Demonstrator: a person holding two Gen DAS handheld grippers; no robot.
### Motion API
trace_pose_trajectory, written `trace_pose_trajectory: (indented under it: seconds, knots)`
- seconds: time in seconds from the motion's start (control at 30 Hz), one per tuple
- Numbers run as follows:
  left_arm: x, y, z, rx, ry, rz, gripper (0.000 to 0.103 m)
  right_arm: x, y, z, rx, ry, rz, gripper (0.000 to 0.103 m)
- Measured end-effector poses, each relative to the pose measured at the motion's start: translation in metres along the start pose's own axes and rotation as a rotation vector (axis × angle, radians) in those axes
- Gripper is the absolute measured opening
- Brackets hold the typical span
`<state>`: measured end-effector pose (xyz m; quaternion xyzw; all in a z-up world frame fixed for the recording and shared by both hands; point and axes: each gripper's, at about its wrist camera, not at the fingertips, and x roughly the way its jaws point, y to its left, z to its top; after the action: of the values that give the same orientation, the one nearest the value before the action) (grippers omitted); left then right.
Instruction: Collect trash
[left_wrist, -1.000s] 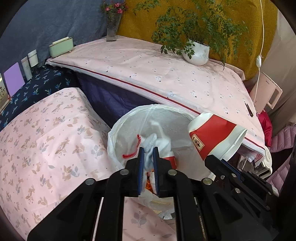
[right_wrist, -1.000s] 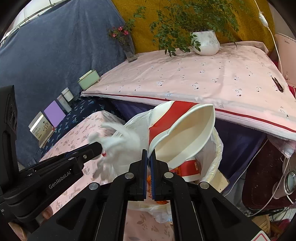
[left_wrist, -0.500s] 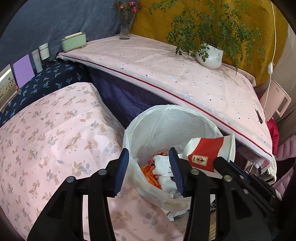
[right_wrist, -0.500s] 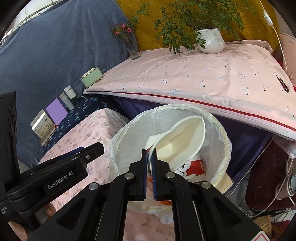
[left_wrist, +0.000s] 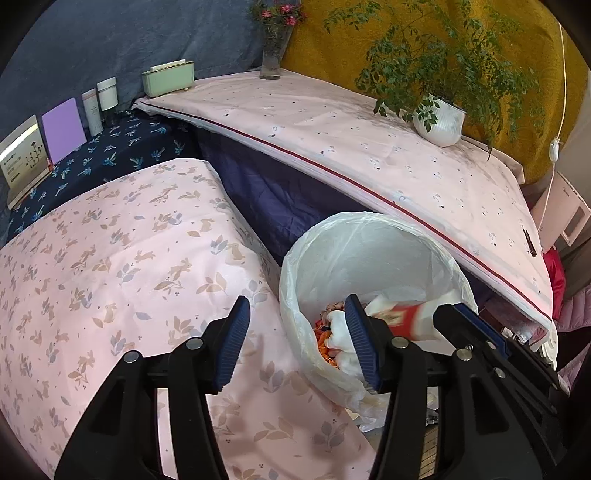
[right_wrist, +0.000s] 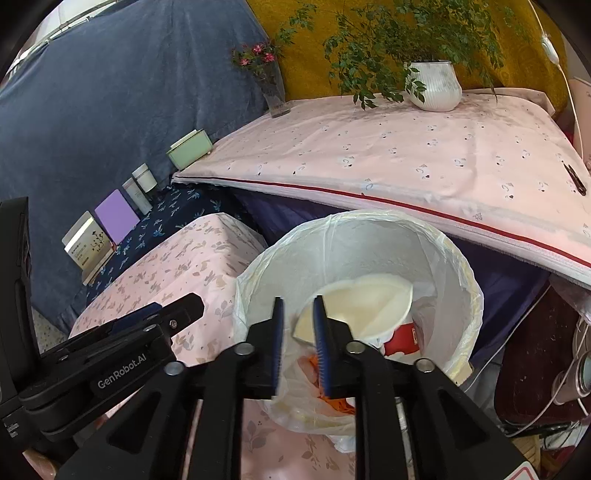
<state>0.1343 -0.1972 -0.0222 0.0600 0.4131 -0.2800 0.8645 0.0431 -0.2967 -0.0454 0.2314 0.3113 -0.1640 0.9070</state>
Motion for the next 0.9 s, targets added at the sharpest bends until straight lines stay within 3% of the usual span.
trace_pose_trajectory:
  seconds: [0.23,0.37,0.7,0.77,0.9]
  knots:
    - [-0.004,0.009,-0.001,-0.008,-0.014,0.019,0.056,0.004,0.006,0.007,-0.004,-0.004,0.001,0.025]
    - [-0.004,0.013,-0.001,-0.016,-0.013,0.026,0.056,0.001,0.012,0.005,-0.021,-0.006,0.002,0.032]
    - [-0.011,0.017,-0.007,-0.017,-0.021,0.04,0.059,-0.007,0.02,0.001,-0.057,0.0,-0.014,0.035]
    - [-0.014,0.017,-0.009,-0.014,-0.022,0.044,0.059,-0.01,0.021,0.001,-0.064,0.001,-0.021,0.041]
    - [-0.019,0.017,-0.012,-0.012,-0.026,0.052,0.065,-0.015,0.022,0.0,-0.077,-0.004,-0.03,0.043]
